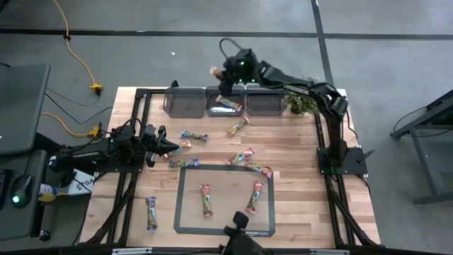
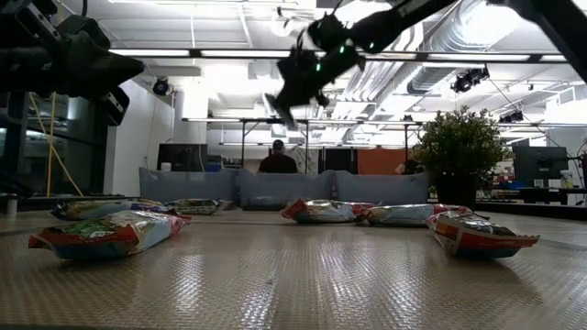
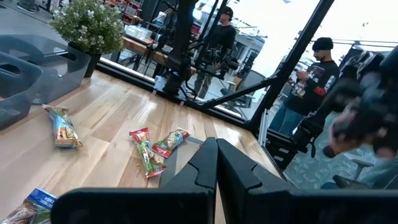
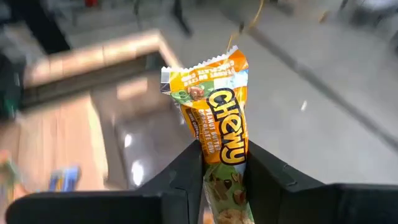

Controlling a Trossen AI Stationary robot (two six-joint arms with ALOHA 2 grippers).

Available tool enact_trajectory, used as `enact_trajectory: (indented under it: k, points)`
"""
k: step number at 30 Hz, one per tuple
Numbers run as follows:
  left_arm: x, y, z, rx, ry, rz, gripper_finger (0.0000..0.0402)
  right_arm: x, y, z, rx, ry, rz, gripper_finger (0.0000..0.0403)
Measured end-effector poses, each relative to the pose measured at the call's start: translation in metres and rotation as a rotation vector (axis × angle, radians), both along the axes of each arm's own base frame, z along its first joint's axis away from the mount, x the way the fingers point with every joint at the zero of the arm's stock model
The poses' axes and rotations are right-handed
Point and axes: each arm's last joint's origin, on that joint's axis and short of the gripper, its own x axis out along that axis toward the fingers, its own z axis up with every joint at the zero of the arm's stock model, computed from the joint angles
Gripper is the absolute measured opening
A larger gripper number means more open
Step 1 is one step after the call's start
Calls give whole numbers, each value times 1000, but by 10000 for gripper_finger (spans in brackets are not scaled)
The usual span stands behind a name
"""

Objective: Pick and place Granola Bars by type
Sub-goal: Put the yellow granola bar into the middle black bin

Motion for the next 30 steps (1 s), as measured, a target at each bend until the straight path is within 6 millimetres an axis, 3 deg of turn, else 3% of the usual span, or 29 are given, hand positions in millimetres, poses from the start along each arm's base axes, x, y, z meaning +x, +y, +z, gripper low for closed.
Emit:
enact_trajectory:
  k: [4,8,24,30]
  points:
    - [0,0,0,0,0,0,1,6,0,-33,79,122,55,89]
    - [0,0,0,0,0,1,1,6,1,-48,119,186,96,89]
    - [0,0,0,0,0,4,1,-15,0,-65,150,428,171,89]
    - [0,0,0,0,0,4,1,-15,0,-66,150,431,192,89]
